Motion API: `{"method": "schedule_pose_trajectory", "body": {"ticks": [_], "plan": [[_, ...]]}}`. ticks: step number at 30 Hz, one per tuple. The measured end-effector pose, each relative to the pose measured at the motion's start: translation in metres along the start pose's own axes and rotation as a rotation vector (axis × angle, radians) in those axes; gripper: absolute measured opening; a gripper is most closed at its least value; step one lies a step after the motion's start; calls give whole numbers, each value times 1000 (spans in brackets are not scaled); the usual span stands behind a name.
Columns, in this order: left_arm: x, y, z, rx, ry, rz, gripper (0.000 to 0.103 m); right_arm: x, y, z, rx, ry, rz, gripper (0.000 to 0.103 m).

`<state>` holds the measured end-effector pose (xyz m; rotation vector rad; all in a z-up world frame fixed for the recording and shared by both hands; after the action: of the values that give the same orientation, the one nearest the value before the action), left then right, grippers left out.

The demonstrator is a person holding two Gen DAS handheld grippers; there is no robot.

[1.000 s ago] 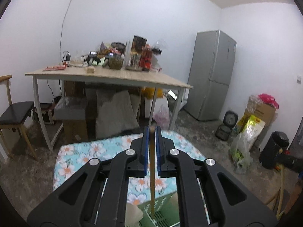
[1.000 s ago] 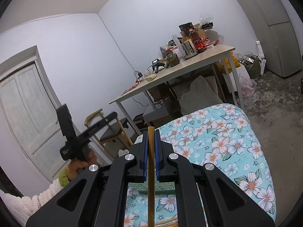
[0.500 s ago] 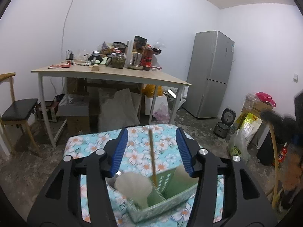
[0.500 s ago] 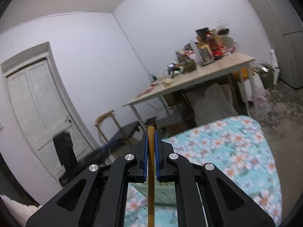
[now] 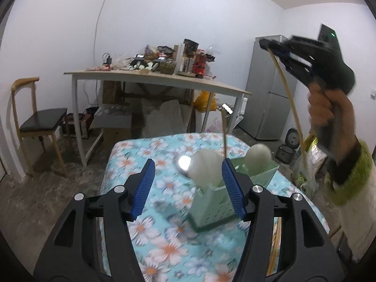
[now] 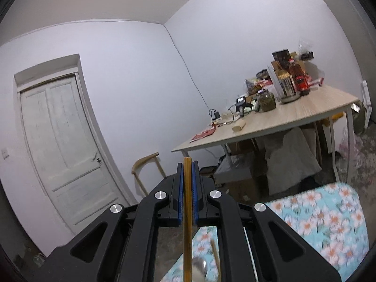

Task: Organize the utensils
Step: 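Drop the chopstick into the green holder by opening the left gripper, then lower the chopstick into the green holder and open the right gripper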

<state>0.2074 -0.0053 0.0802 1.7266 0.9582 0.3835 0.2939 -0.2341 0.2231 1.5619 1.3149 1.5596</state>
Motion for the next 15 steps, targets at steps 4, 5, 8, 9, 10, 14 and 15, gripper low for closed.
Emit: {"method": "schedule_pose_trajectory", "body": {"ticks": [4,5,8,9,10,14,15], "plan": [[14,-13,-5,24,18,-20,56,1,1,26,-24,-40,-55,7],[17,-16,-6,31,22,-24,56,0,-2,35,-24,-57,-67,7],[23,-23,-7,43,30,-29,56,-5,-14,52,-13,-92,-102,7],[24,-24,-8,46,32,-32,56,-5,-20,57,-1,-112,-121,7],[26,-25,-8,48,33,-35,56,-5,-24,61,7,-120,-135,7],[31,-27,-6,58,34,-48,56,-4,-45,68,55,-162,-195,7],[31,-27,-6,59,31,-52,56,-4,-47,67,62,-170,-199,7]]}}
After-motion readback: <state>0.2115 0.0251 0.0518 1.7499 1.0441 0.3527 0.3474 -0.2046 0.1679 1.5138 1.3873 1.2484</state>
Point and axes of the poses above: each gripper's, at about its wrist camera, not at the fingertips, and z roughly the way its jaws point, x to its left, y to its top, the point moved 3 cm from there along z, roughly the way its jaws point
